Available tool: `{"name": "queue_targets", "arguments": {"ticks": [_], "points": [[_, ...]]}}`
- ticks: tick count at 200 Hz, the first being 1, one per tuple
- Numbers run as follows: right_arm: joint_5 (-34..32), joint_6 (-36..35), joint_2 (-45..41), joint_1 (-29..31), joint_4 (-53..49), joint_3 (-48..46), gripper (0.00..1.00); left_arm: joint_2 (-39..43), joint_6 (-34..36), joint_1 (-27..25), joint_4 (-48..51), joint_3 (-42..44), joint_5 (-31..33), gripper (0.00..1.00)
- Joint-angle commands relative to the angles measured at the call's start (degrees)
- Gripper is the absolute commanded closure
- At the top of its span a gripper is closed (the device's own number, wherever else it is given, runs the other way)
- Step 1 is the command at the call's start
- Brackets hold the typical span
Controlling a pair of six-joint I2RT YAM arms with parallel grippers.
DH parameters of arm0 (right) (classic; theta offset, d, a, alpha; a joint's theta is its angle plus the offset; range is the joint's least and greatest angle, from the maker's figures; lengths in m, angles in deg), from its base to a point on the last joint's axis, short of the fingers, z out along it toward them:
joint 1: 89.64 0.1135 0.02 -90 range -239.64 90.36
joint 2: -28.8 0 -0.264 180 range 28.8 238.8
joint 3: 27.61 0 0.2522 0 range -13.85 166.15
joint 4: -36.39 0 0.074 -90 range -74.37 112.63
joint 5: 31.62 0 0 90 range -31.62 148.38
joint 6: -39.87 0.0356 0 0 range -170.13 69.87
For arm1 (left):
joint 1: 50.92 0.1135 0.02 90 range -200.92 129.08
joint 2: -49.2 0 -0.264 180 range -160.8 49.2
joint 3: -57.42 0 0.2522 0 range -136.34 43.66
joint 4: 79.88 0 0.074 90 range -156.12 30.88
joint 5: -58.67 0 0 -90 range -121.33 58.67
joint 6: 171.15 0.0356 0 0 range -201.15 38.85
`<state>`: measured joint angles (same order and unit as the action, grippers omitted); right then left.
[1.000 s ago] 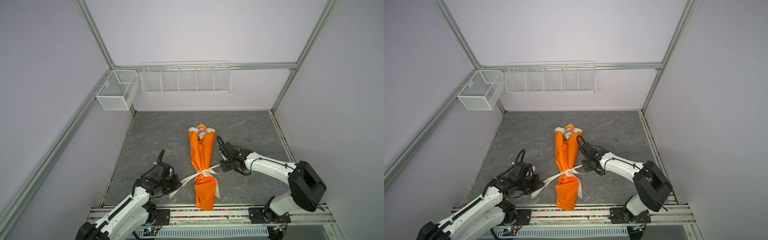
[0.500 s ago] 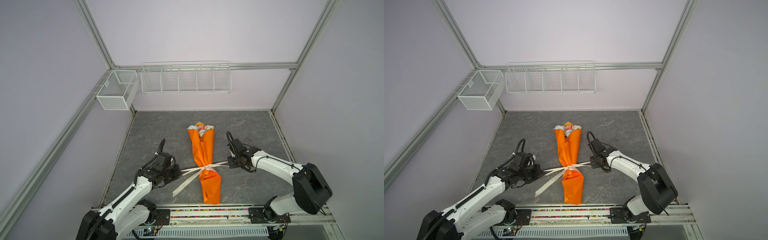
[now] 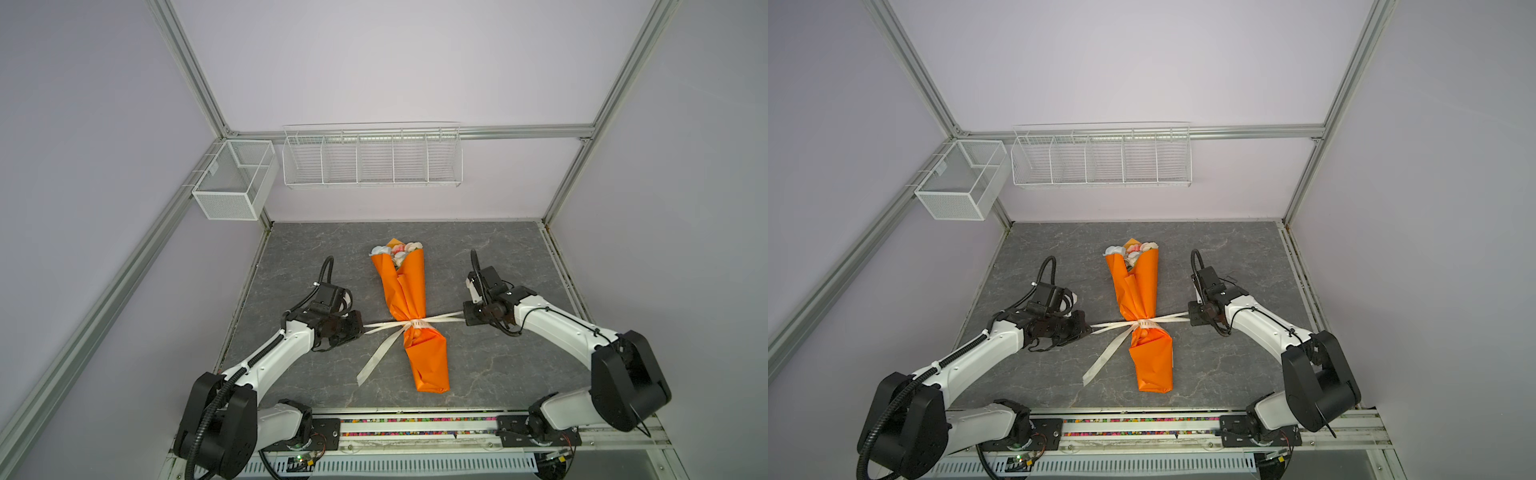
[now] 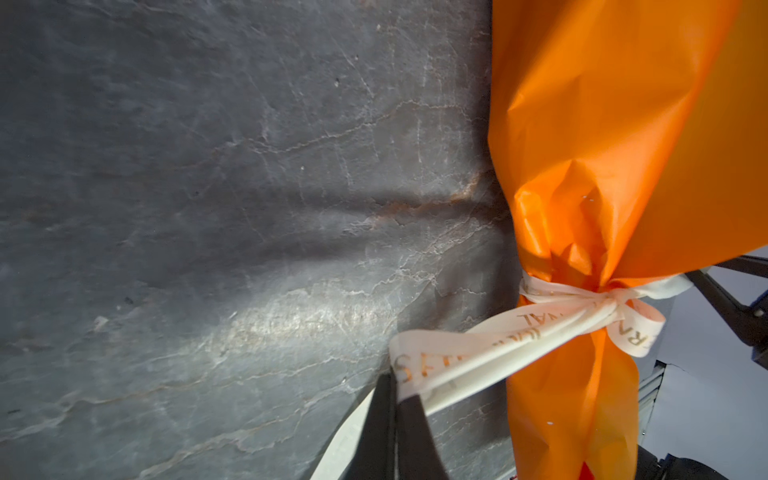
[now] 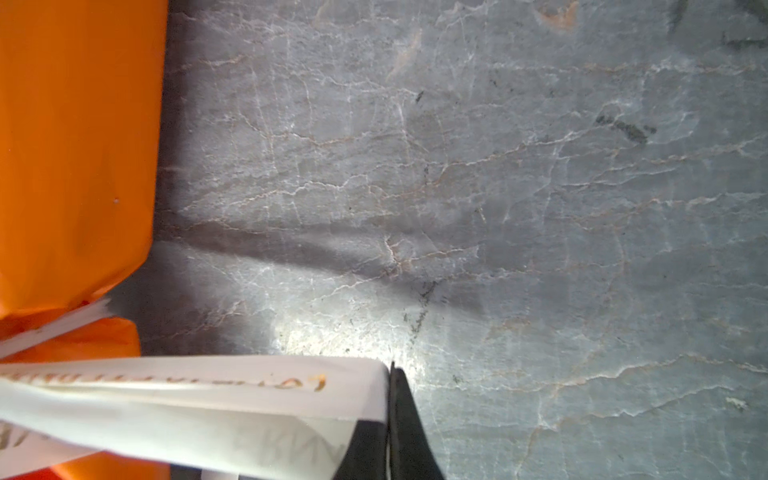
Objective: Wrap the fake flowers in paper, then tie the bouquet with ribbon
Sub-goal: 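Release the ribbon with both grippers and lift them away from the bouquet, then grasp the orange wrapping above the bow with both grippers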
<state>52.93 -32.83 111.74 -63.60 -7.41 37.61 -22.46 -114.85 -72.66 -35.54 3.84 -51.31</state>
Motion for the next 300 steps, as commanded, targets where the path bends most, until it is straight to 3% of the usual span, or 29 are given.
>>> {"name": "queue_targets", "arguments": {"ticks": [1,24,74,128,170,175,183,204,223,232,273,300], "points": [[-12.46,-0.84,0.74,-4.38,-4.30,0.17,0.93,-1.77,2.40,3.29,9.33,-0.74,10.85,1.00],[-13.06,-0.88,2.10,-5.59,-4.19,0.39,0.93,-3.77,3.10,4.55,10.10,-1.47,13.36,1.00],[-11.61,-0.07,2.97,-8.15,-2.61,0.78,0.93,-8.70,5.45,9.78,10.31,-4.05,11.83,1.00],[-5.92,-3.73,6.88,-8.14,-3.05,3.78,0.93,-12.56,5.78,9.16,2.95,-6.70,-4.31,1.00],[-9.64,-4.13,3.83,-10.23,-6.31,6.75,0.46,-9.48,2.34,3.65,-4.75,-6.02,-5.66,0.77],[-8.64,-4.09,2.69,-11.19,-6.27,6.86,0.36,-8.94,1.31,3.07,-6.74,-5.44,-6.04,0.72],[-6.23,-4.04,0.95,-12.68,-5.81,6.94,0.32,-8.22,-0.09,2.47,-11.15,-4.15,-7.28,0.68],[4.90,-7.14,-2.94,-13.83,-1.65,6.18,0.29,-8.13,-5.56,1.09,-21.10,-2.53,-9.27,0.58],[21.52,-8.85,-2.83,-13.49,3.30,5.44,0.29,-10.99,-8.13,-1.15,-26.96,-4.07,-10.15,0.52],[26.03,-8.37,-1.79,-12.82,5.19,5.38,0.29,-13.33,-9.03,-2.30,-28.46,-5.82,-10.71,0.51],[30.00,-10.93,10.44,-11.73,6.86,9.84,0.27,-25.80,-17.46,-5.69,-39.54,-10.82,-13.77,0.48],[33.09,-14.14,17.90,-10.28,3.49,15.79,0.26,-30.30,-19.17,-6.91,-42.10,-12.99,-13.33,0.47]]}}
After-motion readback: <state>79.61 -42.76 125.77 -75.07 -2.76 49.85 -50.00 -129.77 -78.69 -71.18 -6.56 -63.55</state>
